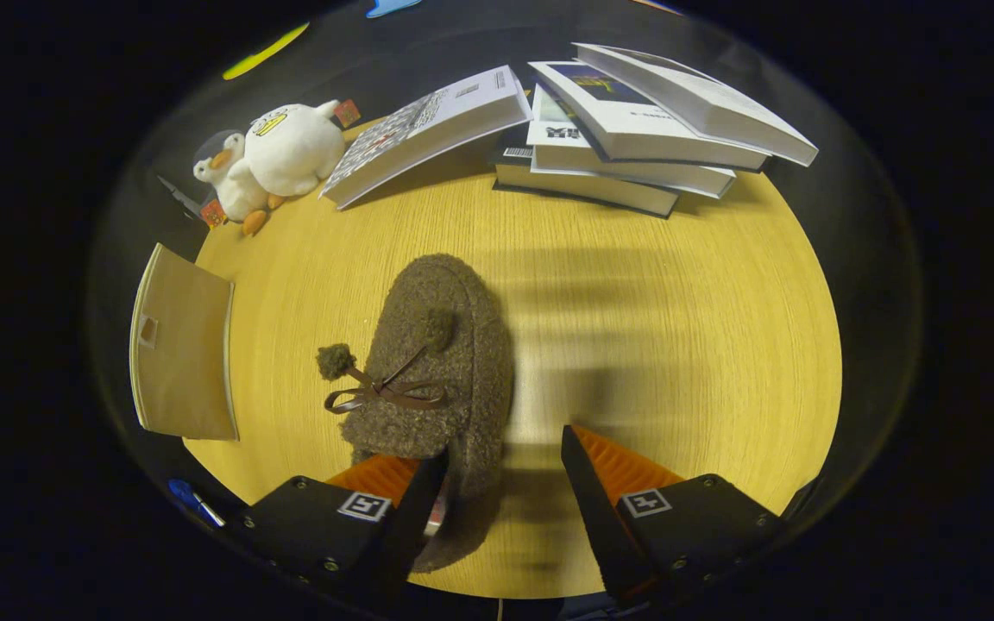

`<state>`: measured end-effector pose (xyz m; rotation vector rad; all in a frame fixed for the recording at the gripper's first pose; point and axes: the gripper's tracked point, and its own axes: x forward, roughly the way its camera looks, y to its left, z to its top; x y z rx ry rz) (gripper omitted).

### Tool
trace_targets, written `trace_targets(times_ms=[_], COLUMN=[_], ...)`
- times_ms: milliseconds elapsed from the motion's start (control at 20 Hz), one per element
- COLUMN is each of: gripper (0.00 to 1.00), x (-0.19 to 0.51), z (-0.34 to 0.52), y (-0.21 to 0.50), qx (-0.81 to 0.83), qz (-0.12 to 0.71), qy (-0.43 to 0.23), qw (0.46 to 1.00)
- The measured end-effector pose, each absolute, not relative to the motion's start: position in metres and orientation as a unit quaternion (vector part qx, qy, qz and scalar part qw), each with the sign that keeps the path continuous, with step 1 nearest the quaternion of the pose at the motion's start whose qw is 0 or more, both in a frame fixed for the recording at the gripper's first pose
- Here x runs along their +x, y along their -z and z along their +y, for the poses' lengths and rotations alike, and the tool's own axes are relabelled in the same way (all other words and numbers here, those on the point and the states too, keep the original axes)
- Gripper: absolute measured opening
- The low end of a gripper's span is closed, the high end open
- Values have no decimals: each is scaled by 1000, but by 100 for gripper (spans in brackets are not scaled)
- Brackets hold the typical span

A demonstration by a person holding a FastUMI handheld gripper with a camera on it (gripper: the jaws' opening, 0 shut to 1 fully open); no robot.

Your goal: Open the storage box then place both shoes into the box .Put the left shoe in first, then the right shoe, with the right side of both shoes facing outward in a uniform manner.

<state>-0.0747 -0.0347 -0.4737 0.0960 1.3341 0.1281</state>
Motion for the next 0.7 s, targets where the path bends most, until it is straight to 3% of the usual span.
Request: trace_targets(times_ms=[50, 100, 150, 200, 250, 300, 700], gripper=[63, 50, 21, 14, 14, 1, 1], x=[-75, -77, -76, -76, -73, -75, -68], z=[-28, -22, -21, -21, -27, -26, 3], y=[479, 484, 482, 481, 470, 468, 408], qx=[60, 78, 85, 85, 92, 114, 142], qz=[621, 626, 626, 626, 621, 620, 604], qy=[-64, -66, -62, -66, -50, -53, -79], qw=[779, 773, 773, 772, 777, 774, 780])
